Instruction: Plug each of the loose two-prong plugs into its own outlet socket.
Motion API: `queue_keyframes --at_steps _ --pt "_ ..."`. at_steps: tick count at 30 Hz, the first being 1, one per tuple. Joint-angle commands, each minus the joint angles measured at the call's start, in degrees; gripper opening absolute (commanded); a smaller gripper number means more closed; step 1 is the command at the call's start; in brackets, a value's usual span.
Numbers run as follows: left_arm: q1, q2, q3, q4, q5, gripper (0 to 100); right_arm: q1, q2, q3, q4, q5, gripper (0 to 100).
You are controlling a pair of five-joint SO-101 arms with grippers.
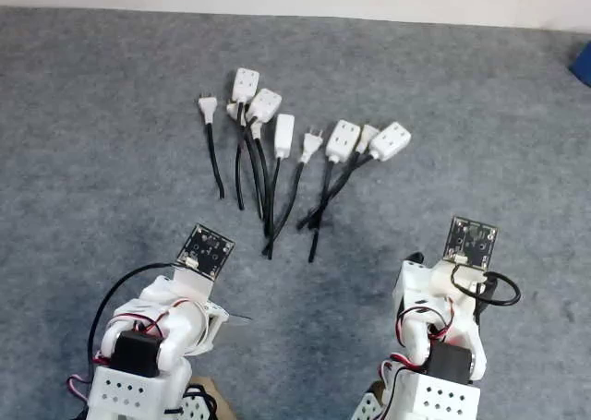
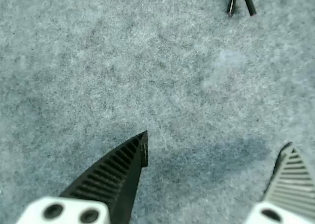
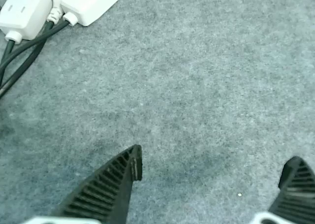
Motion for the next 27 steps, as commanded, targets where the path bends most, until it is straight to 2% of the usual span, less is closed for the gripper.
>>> queue_keyframes --at_steps 1,4,7,11,14,17,20,27 --pt "-0.31 -0.4 0.84 -1.14 0.18 39 0.48 0.04 7.52 0.57 0.0 42.1" --pt "-3.12 -0.4 0.84 -3.08 0.18 39 2.59 -0.48 6.9 3.03 0.26 42.1" --pt "-9.71 -0.4 0.84 -6.86 0.09 39 7.43 -0.48 5.49 2.86 7.03 42.1" --pt "-22.99 -0.4 0.84 -17.41 0.09 39 14.11 -0.48 4.97 2.59 14.51 42.1" --pt "-33.63 -0.4 0.84 -25.23 0.09 39 17.19 -0.57 5.41 2.59 14.59 42.1" --pt "-41.54 -0.4 0.84 -27.43 0.09 39 19.03 -0.57 5.67 1.98 14.59 42.1" --pt "-44.35 -0.4 0.84 -27.43 0.26 39 19.21 -0.57 5.67 0.13 14.59 42.1" --pt "-44.7 -0.4 0.84 -27.16 0.18 39 19.65 -0.4 7.16 0.31 14.86 42.1"
